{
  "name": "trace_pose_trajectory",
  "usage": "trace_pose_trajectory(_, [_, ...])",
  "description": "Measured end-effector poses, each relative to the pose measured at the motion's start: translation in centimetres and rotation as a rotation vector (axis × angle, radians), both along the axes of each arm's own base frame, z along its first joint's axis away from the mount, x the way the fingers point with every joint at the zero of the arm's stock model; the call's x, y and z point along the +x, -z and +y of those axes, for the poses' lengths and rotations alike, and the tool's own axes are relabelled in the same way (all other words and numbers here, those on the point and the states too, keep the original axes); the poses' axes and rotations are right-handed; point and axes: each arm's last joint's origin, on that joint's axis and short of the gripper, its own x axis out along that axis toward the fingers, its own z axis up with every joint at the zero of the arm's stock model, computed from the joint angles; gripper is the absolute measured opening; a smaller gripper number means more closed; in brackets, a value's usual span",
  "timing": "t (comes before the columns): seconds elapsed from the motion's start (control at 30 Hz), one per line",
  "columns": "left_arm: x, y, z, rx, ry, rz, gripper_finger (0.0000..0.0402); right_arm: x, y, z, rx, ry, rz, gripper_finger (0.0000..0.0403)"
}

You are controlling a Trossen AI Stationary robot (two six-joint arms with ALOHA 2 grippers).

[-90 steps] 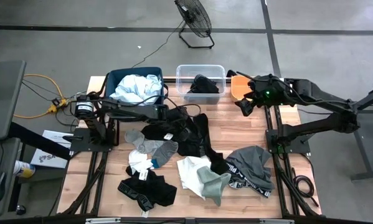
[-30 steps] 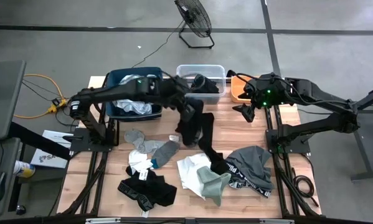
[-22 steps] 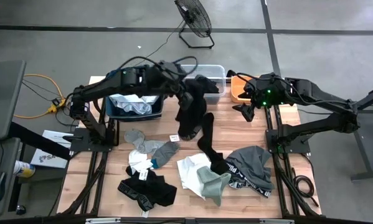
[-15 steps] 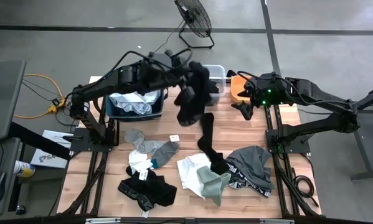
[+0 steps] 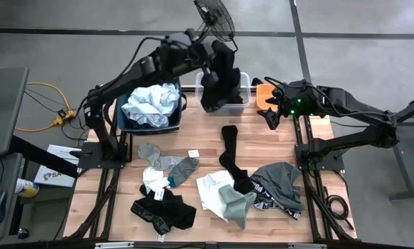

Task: Pick & Place Cloths
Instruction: Put the top black boxer short into the transparent bin

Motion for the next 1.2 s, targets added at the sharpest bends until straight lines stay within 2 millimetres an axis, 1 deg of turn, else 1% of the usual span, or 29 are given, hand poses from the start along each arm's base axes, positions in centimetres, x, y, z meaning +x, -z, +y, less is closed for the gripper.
trace_pose_trajectory(0.1, [0.7,1.4,2.2,0.016,0.012,0.065,0.0,0.0,0.0,0.0,-0.001,0.0,-0.004,0.029])
trace_pose_trajectory(0.2, [1.6,3.0,4.0,0.052,0.013,0.155,0.0,0.0,0.0,0.0,-0.001,0.0,-0.003,0.029])
trace_pose_trajectory(0.27, [2.3,4.1,4.9,0.081,0.02,0.205,0.0,0.0,0.0,0.0,-0.001,0.0,-0.003,0.029])
trace_pose_trajectory(0.4, [3.5,5.8,5.8,0.103,0.097,0.276,0.0,0.0,0.0,0.0,-0.001,0.0,-0.003,0.029])
trace_pose_trajectory(0.53, [4.5,6.8,5.6,0.077,0.26,0.266,0.0,0.0,0.0,0.0,0.011,0.01,-0.009,0.029])
trace_pose_trajectory(0.6, [5.2,7.1,5.3,0.075,0.299,0.254,0.0,0.0,0.0,0.0,0.014,0.014,-0.011,0.029])
trace_pose_trajectory(0.73, [6.1,8.4,5.9,0.069,0.234,0.29,0.0,0.0,0.0,0.0,0.015,0.015,-0.011,0.029])
trace_pose_trajectory(0.93, [7.4,11.0,7.2,-0.022,0.085,0.308,0.0,0.0,0.0,0.0,0.017,0.016,-0.012,0.029])
trace_pose_trajectory(1.07, [7.9,12.2,7.4,-0.146,0.026,0.267,0.0,0.0,0.0,0.0,0.017,0.016,-0.012,0.029])
trace_pose_trajectory(1.2, [7.6,12.9,7.3,-0.342,-0.046,0.207,0.0,0.0,0.0,0.0,0.017,0.016,-0.012,0.029])
